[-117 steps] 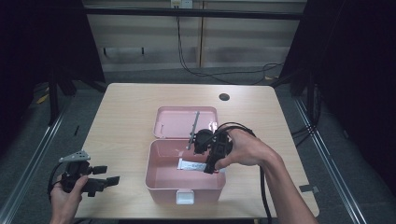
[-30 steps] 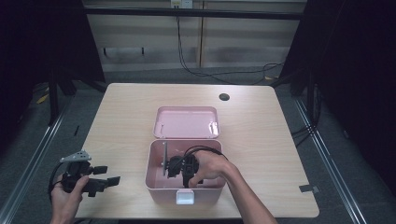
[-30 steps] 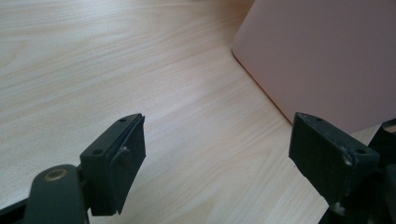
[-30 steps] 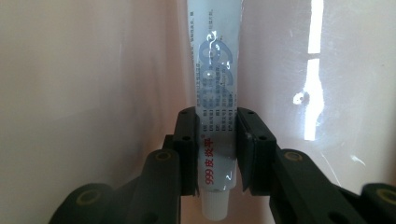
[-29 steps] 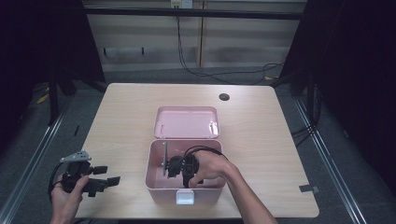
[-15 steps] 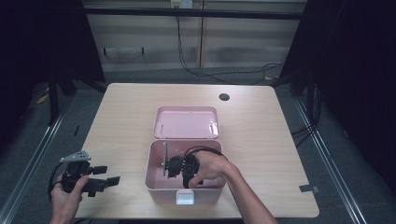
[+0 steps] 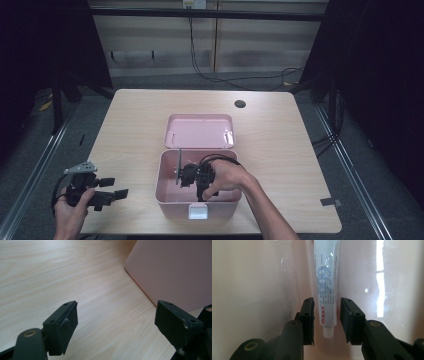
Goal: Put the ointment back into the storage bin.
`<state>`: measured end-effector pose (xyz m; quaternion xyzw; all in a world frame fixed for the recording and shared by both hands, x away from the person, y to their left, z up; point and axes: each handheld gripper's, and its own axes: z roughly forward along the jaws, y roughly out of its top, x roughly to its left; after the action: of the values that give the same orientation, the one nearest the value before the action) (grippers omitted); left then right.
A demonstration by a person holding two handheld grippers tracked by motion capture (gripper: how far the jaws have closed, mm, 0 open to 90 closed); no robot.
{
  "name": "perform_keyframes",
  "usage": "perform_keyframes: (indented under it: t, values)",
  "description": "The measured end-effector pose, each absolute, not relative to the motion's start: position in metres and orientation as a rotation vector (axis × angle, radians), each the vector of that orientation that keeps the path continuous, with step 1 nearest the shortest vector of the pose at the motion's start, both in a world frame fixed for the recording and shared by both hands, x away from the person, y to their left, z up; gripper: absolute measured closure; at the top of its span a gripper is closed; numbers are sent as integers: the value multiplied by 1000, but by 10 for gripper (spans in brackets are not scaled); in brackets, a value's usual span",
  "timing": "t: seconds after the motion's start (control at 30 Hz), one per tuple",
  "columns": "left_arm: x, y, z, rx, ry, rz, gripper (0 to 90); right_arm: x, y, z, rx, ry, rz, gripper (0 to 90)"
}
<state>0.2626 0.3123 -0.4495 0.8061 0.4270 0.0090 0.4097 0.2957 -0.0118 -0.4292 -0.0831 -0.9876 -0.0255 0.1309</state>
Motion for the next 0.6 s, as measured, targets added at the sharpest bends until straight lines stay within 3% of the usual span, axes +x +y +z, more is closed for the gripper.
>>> perform_keyframes:
  t: [0.6]
  values:
    - [262,312,-450,2036,1072,11,186,297,-30,-399,-301,-2872,-117,596]
